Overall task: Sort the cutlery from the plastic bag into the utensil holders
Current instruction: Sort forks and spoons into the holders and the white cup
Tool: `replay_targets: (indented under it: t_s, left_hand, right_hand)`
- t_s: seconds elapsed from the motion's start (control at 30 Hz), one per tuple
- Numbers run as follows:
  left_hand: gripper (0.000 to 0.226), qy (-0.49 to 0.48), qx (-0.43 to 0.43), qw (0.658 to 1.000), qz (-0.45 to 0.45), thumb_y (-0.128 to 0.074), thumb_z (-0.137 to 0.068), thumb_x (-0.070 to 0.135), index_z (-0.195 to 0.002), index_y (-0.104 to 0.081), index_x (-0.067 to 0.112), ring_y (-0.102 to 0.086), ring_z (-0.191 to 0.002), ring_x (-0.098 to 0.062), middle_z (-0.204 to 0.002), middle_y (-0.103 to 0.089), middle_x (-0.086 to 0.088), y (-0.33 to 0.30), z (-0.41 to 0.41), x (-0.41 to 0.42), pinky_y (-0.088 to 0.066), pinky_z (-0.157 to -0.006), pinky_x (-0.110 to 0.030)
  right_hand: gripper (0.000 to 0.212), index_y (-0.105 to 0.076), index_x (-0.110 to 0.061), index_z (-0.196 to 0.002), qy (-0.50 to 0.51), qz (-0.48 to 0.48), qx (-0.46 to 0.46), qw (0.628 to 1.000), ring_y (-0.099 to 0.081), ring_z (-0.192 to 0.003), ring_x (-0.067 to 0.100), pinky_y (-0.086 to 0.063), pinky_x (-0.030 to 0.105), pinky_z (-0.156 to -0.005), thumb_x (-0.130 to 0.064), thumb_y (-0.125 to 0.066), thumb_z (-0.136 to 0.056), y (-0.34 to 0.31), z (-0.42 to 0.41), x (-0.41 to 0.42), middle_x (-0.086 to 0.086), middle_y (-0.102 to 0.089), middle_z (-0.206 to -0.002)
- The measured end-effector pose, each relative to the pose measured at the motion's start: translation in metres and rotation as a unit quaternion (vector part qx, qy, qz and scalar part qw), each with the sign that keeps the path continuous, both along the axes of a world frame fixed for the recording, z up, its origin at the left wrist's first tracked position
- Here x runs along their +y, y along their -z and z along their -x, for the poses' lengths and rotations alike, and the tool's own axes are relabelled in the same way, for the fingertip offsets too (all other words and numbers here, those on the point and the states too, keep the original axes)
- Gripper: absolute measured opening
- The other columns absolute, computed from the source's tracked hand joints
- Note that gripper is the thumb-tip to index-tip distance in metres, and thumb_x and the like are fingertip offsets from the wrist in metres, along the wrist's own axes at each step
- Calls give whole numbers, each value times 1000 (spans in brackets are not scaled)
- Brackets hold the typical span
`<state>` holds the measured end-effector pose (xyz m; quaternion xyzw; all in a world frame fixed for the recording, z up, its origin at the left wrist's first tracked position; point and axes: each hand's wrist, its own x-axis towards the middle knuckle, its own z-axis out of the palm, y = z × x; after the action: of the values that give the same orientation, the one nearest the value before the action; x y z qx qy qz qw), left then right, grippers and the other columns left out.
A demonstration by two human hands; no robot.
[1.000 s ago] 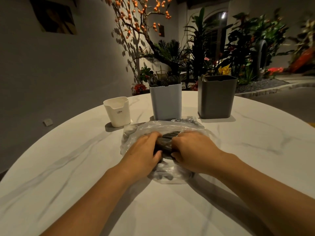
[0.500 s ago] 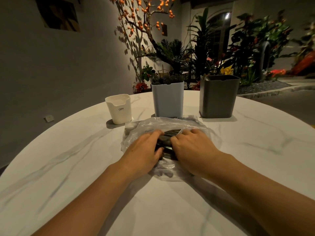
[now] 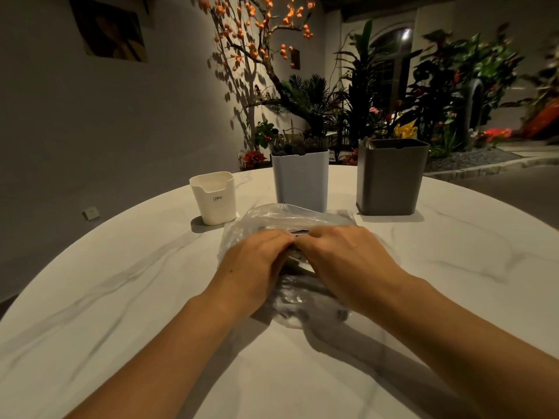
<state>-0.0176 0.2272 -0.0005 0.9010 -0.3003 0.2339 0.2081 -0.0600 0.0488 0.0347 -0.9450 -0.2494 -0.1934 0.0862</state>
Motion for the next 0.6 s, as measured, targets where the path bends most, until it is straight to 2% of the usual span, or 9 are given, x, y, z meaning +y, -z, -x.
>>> replay_targets:
  t_s: [0.1, 0.17, 0.2, 0.27, 0.3, 0.4, 0.47, 0.53, 0.6]
  left_hand:
    - [37, -6, -13, 1000, 15, -50, -98, 30, -129, -65, 17, -58, -122, -17, -131, -65, -3, -3, 1, 1, -27, -104, -11]
    - [46, 9, -15, 1000, 21, -42, -95, 36, -128, -67, 15, -59, -123, -18, -131, -65, -3, -5, 1, 2, -30, -106, -12]
    - [46, 21, -25, 999, 18, -42, -95, 36, -127, -67, 14, -60, -123, -19, -130, -66, -4, -7, 1, 3, -36, -107, -18]
    - [42, 37, -63, 997, 23, -44, -97, 33, -125, -68, 12, -62, -120, -22, -126, -68, -6, -8, -2, 4, -44, -107, -29]
    - [40, 42, -82, 995, 38, -46, -97, 31, -124, -68, 11, -62, -118, -19, -123, -69, -7, -9, -3, 3, -43, -106, -28]
    - [29, 50, -113, 988, 95, -58, -95, 19, -121, -67, 9, -53, -113, 0, -116, -71, -7, -10, 1, -1, -31, -104, -3]
    - [23, 49, -99, 982, 154, -60, -96, 15, -118, -66, 18, -53, -109, 7, -107, -71, 3, -13, 7, -5, -33, -95, 4]
    - [14, 47, -45, 968, 242, -51, -100, 26, -107, -62, 32, -61, -100, 9, -96, -67, 23, -20, 15, -11, -49, -87, -7]
    - [16, 62, 33, 937, 343, -47, -98, 33, -103, -62, 32, -68, -99, 2, -93, -72, 20, -29, 22, -16, -55, -89, -17]
  right_hand:
    - [37, -67, -9, -117, -47, -9, -100, 994, -72, -86, 29, -59, 40, -77, -25, -75, -84, 6, -6, -5, 13, -73, -102]
    - [32, -69, -8, -108, -77, -71, -139, 985, -73, -74, 28, -61, 40, -68, -31, -66, -85, 9, -9, -8, 12, -74, -90]
    - [33, -69, -10, -106, -86, -84, -151, 981, -73, -72, 25, -61, 37, -67, -35, -60, -86, 10, -10, -9, 10, -74, -89]
    - [35, -66, -14, -110, -92, -105, -138, 980, -71, -76, 16, -61, 31, -70, -41, -53, -91, 11, -14, -8, 5, -73, -94]
    - [35, -63, -16, -112, -94, -118, -134, 979, -68, -79, 12, -62, 29, -72, -43, -50, -93, 11, -16, -8, 3, -72, -97]
    - [36, -53, -23, -115, -97, -182, -97, 974, -61, -84, 7, -57, 23, -73, -51, -41, -96, 9, -13, -4, -6, -66, -102]
    - [34, -49, -27, -118, -114, -259, -44, 958, -62, -92, 6, -55, 21, -75, -53, -41, -97, 6, -9, -2, -12, -64, -105]
    - [28, -53, -23, -117, -120, -323, -14, 939, -62, -97, 5, -54, 21, -80, -44, -41, -101, 5, -9, -1, -11, -65, -106]
    - [23, -57, -21, -116, -99, -370, 16, 924, -63, -99, 3, -55, 23, -85, -34, -41, -104, 8, -12, -3, -10, -66, -106]
